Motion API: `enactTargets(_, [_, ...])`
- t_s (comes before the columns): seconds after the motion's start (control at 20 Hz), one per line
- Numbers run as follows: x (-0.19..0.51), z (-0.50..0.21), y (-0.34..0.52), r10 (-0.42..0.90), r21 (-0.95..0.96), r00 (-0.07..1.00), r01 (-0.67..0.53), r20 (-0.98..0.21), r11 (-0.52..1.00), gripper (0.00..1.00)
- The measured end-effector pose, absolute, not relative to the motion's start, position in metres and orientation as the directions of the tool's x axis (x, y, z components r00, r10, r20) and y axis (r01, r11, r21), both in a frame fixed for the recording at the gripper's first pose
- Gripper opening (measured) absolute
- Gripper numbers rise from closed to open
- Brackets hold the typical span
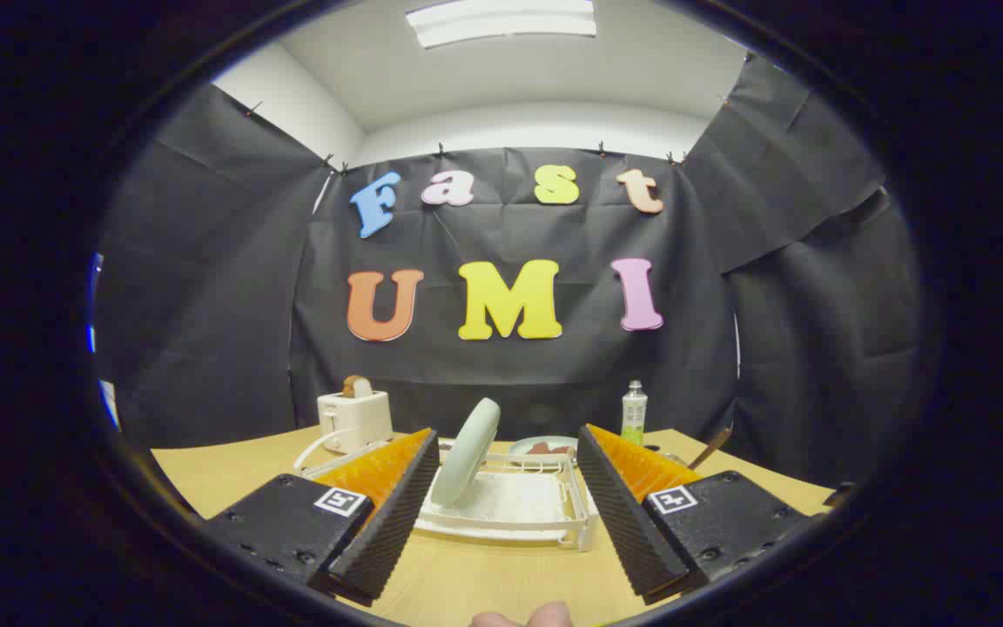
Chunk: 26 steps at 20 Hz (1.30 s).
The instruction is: Take the plate from the dish rack, then take the spoon from the basket and place it into the plate.
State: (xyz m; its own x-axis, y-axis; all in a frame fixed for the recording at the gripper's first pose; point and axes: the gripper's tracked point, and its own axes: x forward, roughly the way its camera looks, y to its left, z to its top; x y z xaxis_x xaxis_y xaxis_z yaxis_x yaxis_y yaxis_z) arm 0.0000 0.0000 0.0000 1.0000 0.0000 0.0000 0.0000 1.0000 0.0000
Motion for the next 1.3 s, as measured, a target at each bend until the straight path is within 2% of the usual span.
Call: enactTargets(1.3, [0.016,-0.003,0.002,0.036,0.026,0.999,-0.035,-0.026,0.999,1.00])
